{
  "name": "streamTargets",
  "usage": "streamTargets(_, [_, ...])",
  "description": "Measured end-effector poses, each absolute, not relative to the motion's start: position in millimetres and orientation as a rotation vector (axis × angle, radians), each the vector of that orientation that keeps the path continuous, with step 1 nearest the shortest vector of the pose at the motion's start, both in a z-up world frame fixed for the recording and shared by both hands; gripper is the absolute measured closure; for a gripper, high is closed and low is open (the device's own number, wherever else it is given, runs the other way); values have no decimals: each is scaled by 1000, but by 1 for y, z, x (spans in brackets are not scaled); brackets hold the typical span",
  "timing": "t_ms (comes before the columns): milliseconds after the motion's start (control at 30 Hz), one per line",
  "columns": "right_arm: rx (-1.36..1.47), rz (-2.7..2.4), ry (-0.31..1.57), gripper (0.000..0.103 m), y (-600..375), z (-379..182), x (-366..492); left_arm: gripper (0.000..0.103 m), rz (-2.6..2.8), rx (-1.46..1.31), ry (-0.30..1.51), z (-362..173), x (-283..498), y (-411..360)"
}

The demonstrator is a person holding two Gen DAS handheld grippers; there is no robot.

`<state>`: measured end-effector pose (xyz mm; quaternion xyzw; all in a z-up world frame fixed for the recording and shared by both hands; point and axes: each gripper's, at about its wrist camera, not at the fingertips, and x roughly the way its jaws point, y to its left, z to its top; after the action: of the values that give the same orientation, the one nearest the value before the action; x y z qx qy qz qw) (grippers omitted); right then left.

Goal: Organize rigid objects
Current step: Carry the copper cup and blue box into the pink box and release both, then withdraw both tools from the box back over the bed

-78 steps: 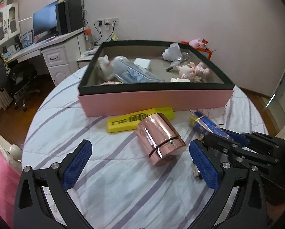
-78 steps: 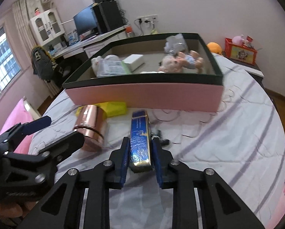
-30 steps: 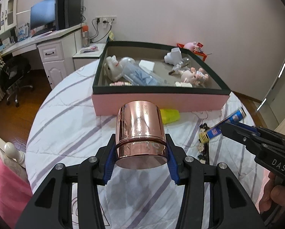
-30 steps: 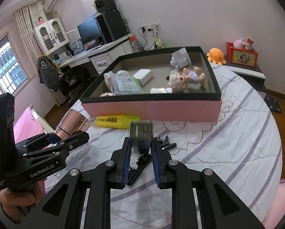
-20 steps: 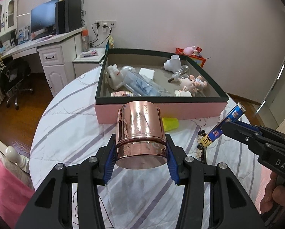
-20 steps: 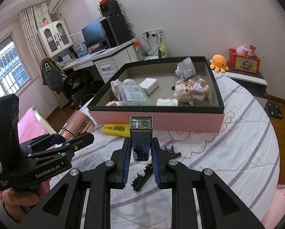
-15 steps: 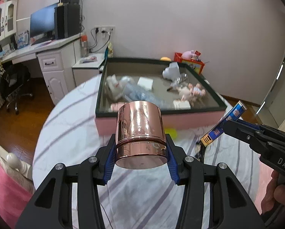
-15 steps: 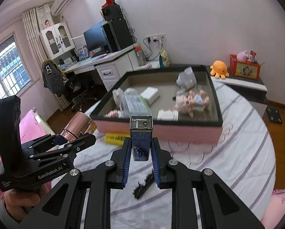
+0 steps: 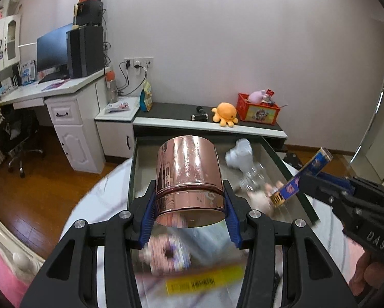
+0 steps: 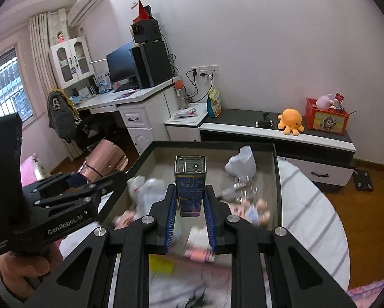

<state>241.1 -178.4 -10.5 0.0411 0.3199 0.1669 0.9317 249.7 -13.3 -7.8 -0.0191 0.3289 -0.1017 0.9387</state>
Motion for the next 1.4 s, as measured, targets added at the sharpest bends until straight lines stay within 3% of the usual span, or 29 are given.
streamTargets(467, [77,298,790,81,-170,-58,321,54,-174,-45,842,-60,346,-27])
streamTargets(500, [79,295,794,81,-171,-60,322,50,-162,-41,843,-62,346,-26])
streamTargets(533, [85,297,795,80,-171,-61,322,35,-156,-41,840,-62,344,-25])
streamTargets(567, [92,297,796,75,-172,-62,322,17,-150,-43,826,-60,342,-24])
streamTargets(633, [88,284,797,49,-174,-62,320,4,-130,-43,773,-50,333,-17])
streamTargets(700, [106,269,781,18,-178,-60,314,3,-128,-45,747,-42,326,-12])
streamTargets(767, [145,272,775,15,-184,-57,309,0,-142,-68,725,-32,318,-2])
streamTargets(833, [184,273,780,0,-189,-54,303,0,-136,-69,693,-22,306,4])
streamTargets(1400, [234,205,602,0,-192,6,176,0,-88,-33,591,29,162,26])
